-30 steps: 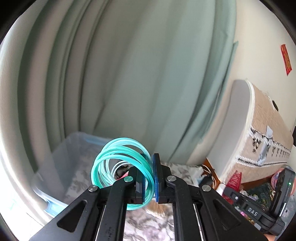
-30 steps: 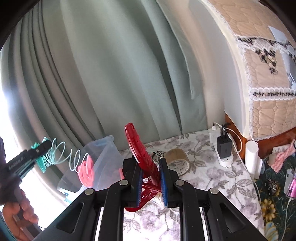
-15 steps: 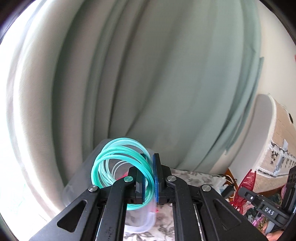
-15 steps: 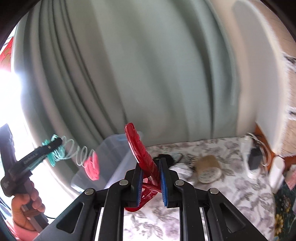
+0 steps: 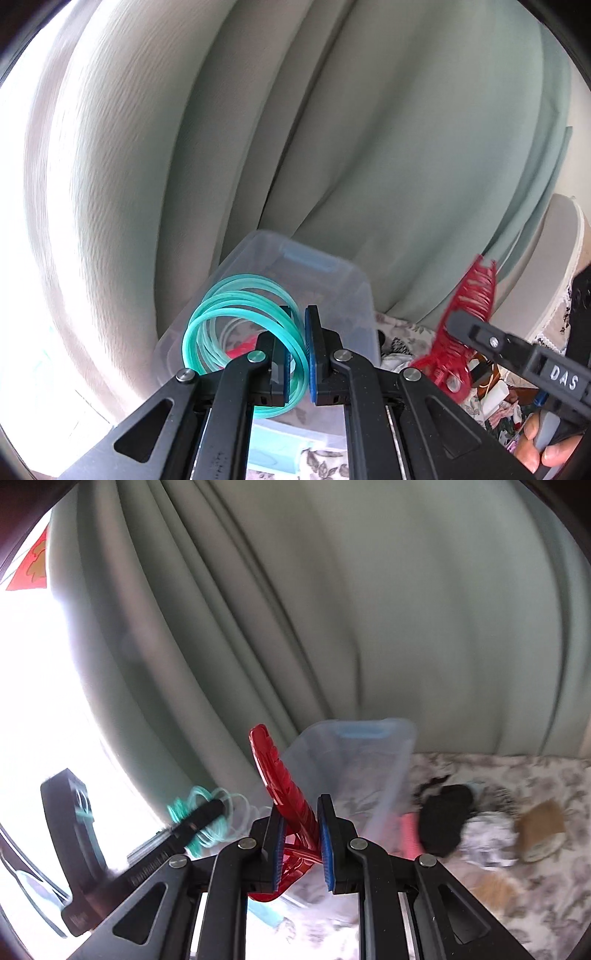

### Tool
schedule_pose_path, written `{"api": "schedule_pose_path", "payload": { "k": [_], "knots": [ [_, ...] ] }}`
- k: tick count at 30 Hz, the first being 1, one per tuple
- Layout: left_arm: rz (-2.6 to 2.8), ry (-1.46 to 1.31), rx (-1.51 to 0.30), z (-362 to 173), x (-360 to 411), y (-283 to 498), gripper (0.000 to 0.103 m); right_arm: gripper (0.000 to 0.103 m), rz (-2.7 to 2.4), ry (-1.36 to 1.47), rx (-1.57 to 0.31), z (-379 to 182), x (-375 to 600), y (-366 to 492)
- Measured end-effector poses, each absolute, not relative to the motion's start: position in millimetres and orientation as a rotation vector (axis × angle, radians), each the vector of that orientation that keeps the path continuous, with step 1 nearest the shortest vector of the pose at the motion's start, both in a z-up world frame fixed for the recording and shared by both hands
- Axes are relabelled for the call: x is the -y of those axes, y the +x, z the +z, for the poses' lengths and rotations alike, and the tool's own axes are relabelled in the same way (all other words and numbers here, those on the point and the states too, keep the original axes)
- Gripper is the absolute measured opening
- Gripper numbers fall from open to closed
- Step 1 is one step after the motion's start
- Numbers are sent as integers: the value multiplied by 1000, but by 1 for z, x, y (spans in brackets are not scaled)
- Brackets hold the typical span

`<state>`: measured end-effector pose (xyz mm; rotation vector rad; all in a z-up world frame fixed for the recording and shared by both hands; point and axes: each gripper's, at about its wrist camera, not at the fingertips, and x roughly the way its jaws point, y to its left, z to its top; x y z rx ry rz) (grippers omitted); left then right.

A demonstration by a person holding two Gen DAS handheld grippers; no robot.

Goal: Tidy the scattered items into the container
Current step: 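Carry the teal coil with the left tool while the right tool carries the red clip into the box, then open both tools to drop the coil and clip into the box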

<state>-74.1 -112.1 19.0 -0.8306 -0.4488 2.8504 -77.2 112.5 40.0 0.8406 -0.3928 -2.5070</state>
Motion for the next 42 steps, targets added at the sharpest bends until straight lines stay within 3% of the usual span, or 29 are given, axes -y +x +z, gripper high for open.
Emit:
{"api": "schedule_pose_path", "payload": {
  "k": [8, 17, 29, 38, 41, 42],
  "knots": [
    [2834, -901, 470, -17, 105, -88, 7, 20, -2466, 942, 298, 4, -68, -104],
    [2810, -968, 507, -44, 108, -100, 7, 19, -2449, 916, 264, 3, -58, -110],
    [2803, -1019, 505, -60, 112, -107, 7, 19, -2434, 1106, 250, -44, -56, -136],
    [2790, -1062, 499, -48, 110, -91, 8, 22, -2462, 1130, 236, -40, -61, -136],
    [2799, -1063, 498, -44, 111, -86, 18, 26, -2468, 1134, 235, -40, -63, -136],
    [2802, -1063, 498, -42, 111, -84, 30, 27, -2469, 1132, 234, -39, -63, -136]
  ]
}}
